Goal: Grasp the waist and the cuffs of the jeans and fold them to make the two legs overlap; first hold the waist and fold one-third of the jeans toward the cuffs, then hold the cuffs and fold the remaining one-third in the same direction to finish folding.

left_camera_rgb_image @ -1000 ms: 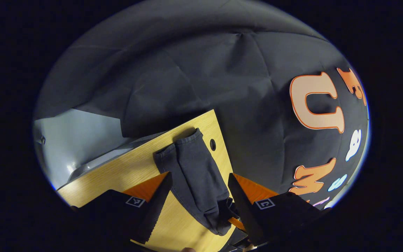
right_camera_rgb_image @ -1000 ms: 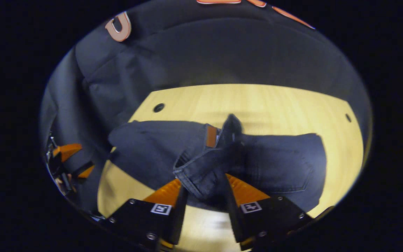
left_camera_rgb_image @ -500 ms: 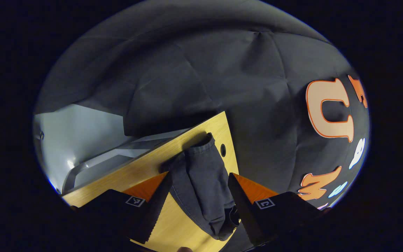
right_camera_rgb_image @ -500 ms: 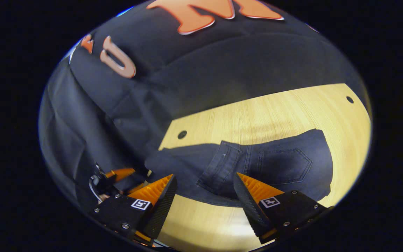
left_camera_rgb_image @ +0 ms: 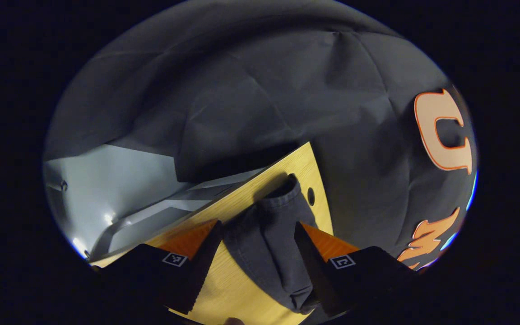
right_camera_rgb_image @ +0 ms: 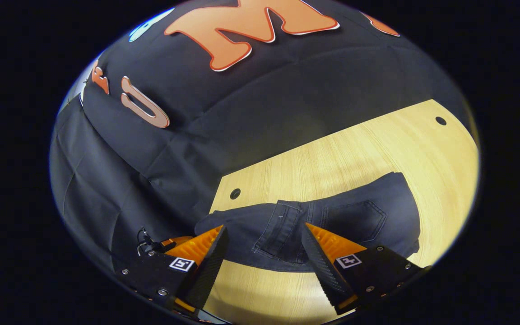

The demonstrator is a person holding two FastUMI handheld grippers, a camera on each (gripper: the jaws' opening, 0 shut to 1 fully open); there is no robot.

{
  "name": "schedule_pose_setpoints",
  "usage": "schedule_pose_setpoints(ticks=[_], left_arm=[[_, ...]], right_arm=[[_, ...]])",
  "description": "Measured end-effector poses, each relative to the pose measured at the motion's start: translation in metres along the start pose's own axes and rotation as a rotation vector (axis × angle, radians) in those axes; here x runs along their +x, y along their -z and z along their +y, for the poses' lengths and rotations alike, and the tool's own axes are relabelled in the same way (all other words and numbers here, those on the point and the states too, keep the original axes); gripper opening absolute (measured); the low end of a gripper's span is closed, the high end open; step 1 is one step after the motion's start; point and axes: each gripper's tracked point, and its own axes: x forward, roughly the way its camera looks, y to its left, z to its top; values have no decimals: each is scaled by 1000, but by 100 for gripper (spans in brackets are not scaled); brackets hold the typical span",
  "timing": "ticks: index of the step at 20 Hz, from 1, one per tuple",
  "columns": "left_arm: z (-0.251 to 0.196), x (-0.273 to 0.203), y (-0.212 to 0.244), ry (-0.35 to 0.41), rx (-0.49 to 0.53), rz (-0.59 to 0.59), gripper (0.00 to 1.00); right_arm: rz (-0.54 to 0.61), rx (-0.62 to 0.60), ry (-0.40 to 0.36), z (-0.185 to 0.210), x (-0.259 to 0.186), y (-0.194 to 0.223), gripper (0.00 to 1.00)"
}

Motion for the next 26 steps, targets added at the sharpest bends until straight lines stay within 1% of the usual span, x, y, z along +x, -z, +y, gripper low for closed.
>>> schedule_pose_setpoints(ticks=[1,2,3,4,5,6,7,8,10,11,13,15,17,18,19,20,21,22,23,25,26], left_arm=[[-10,13,6,46,-66,7,98],[-17,24,9,73,-114,8,98],[-27,33,11,102,-144,1,98],[-35,47,16,117,-152,-18,98],[-40,56,15,116,-130,-45,98],[-42,61,16,112,-70,-54,97],[-43,65,20,91,8,-52,94],[-48,71,25,89,79,-41,78],[-57,76,39,68,197,15,77],[-56,79,49,68,218,48,78],[-61,72,64,97,173,131,79],[-58,67,64,121,84,167,79],[-54,62,68,147,-5,230,80],[-50,61,66,135,-85,231,83],[-53,66,55,120,-205,217,86],[-57,63,60,148,-241,229,83],[-52,61,62,150,-250,234,84],[-40,69,65,98,-222,221,82],[-26,68,70,19,-152,229,62],[-26,62,73,-24,-66,204,22],[-32,59,67,-25,-24,175,2]], right_arm=[[0,12,-1,-1,-1,-2,98],[0,22,0,-2,-3,-3,98],[-3,32,2,-4,-5,-6,98],[-7,46,5,-8,-8,-9,98],[-14,65,10,-11,-12,-12,98],[-26,83,15,-15,-17,-16,98],[-38,102,20,-20,-20,-19,98],[-52,123,22,-24,-24,-22,98],[-70,171,13,-31,-33,-24,98],[-77,197,2,-34,-37,-24,98],[-87,249,-16,-40,-46,-24,98],[-90,286,-20,-47,-54,-22,98],[-89,304,-27,-49,-56,-22,98],[-86,306,-31,-48,-57,-20,98],[-81,303,-37,-47,-56,-19,98],[-78,301,-39,-47,-56,-18,98],[-74,306,-38,-46,-55,-18,98],[-69,311,-41,-45,-55,-16,98],[-72,314,-45,-44,-54,-16,98],[-77,314,-48,-42,-54,-17,98],[-84,311,-47,-42,-55,-18,98]])
